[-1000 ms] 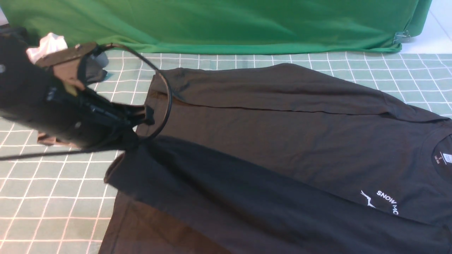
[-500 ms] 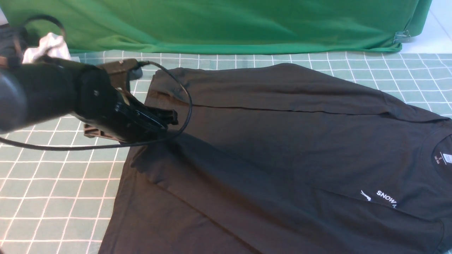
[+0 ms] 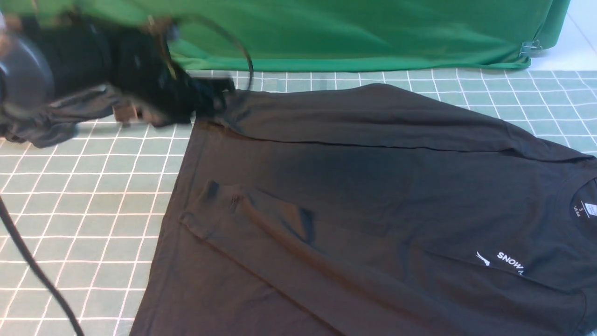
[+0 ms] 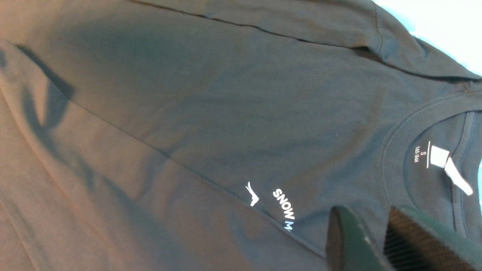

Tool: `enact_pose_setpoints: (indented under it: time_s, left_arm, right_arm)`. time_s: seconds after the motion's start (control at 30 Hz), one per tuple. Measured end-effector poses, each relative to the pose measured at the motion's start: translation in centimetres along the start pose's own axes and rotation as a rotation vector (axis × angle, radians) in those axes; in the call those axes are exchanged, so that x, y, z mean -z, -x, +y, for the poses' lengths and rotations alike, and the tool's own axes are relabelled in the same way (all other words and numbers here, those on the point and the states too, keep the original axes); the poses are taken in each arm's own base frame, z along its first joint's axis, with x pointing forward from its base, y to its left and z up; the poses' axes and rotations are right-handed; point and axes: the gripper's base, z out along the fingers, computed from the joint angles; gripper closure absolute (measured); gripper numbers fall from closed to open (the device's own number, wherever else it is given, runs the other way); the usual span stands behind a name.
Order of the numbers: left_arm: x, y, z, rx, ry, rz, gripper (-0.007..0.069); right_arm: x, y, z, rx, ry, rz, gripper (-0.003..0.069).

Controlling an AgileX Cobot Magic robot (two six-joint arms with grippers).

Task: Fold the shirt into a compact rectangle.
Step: 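Grab the top left corner of the dark shirt with the left gripper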

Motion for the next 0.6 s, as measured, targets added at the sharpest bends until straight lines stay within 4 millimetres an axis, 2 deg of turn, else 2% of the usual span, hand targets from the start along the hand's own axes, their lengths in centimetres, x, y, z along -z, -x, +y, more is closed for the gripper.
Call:
enact_pose_setpoints:
  time_s: [0.03,0.1,0.17,0.2,0.33,0.4,0.5,0.53,0.6]
  left_arm:
    - [0.5,1.7,0.0,0.052,-0.018,-0.024,0.0294]
    - [0.1,3.7,0.4,0.12,-0.045,-0.011,0.0248]
    - [-0.3,4.4,0.6,0.145,-0.068,0.007,0.023]
    - [-1.8,4.6,0.8,0.174,-0.094,0.051,0.0217]
    - [-6.6,3.9,0.7,0.229,-0.158,0.158,0.0205]
    - [-7.8,3.5,0.7,0.238,-0.157,0.188,0.0204]
    - [-11.1,2.5,1.2,0.26,-0.141,0.261,0.0203]
    - [-11.0,2.5,1.2,0.26,-0.142,0.261,0.0203]
    - [-12.8,1.8,1.6,0.29,-0.136,0.29,0.0203]
  right_arm:
    - [0.0,0.0,0.0,0.0,0.0,0.0,0.0496]
    - [0.0,0.0,0.0,0.0,0.0,0.0,0.0493]
    - [0.0,0.0,0.0,0.0,0.0,0.0,0.0491]
    - [0.0,0.0,0.0,0.0,0.0,0.0,0.0488]
    - [0.0,0.0,0.0,0.0,0.0,0.0,0.0481]
    - [0.0,0.0,0.0,0.0,0.0,-0.002,0.0478]
    - [0.0,0.2,0.0,0.0,-0.005,-0.02,0.0475]
    - [0.0,0.2,-0.1,0.0,-0.006,-0.024,0.0475]
    - [-0.1,0.3,-0.1,-0.001,-0.012,-0.046,0.0471]
